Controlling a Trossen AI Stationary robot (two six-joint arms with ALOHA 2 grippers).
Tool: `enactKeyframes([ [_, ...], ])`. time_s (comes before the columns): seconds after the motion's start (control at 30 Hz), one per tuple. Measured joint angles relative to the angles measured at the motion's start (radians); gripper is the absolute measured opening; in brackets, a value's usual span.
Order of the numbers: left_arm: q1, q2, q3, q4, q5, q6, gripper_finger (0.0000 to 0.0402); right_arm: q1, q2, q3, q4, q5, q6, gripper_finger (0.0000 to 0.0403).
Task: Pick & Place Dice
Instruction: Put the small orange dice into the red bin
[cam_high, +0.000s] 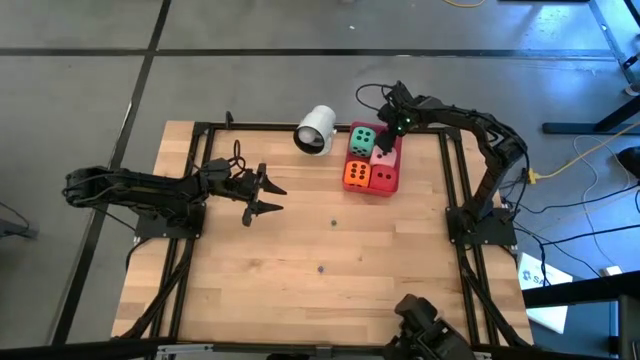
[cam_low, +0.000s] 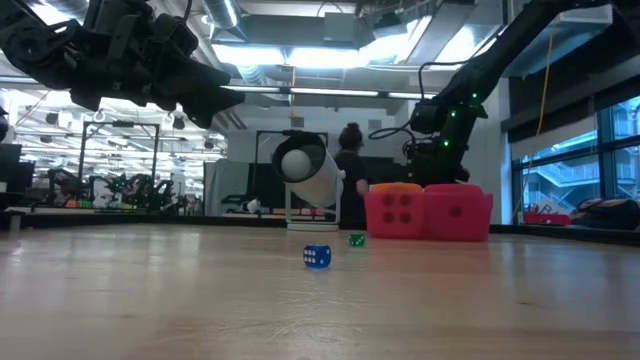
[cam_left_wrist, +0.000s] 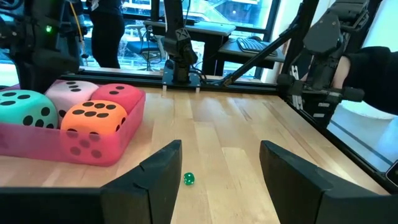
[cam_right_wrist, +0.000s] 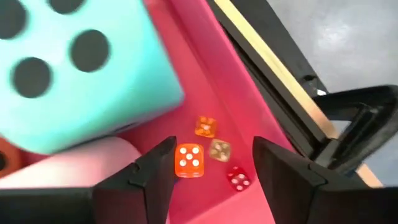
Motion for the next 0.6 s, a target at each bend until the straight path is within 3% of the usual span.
enactKeyframes([
  [0.17, 0.000, 0.000, 0.000, 0.000, 0.000, 0.000, 0.0210, -0.006, -0.009, 0.000, 0.000, -0.055, 0.029, 0.0210],
  [0.6, 0.000, 0.000, 0.000, 0.000, 0.000, 0.000, 0.0210, -0.027, -0.037, 0.045, -0.022, -0.081, 0.131, 0.0211],
])
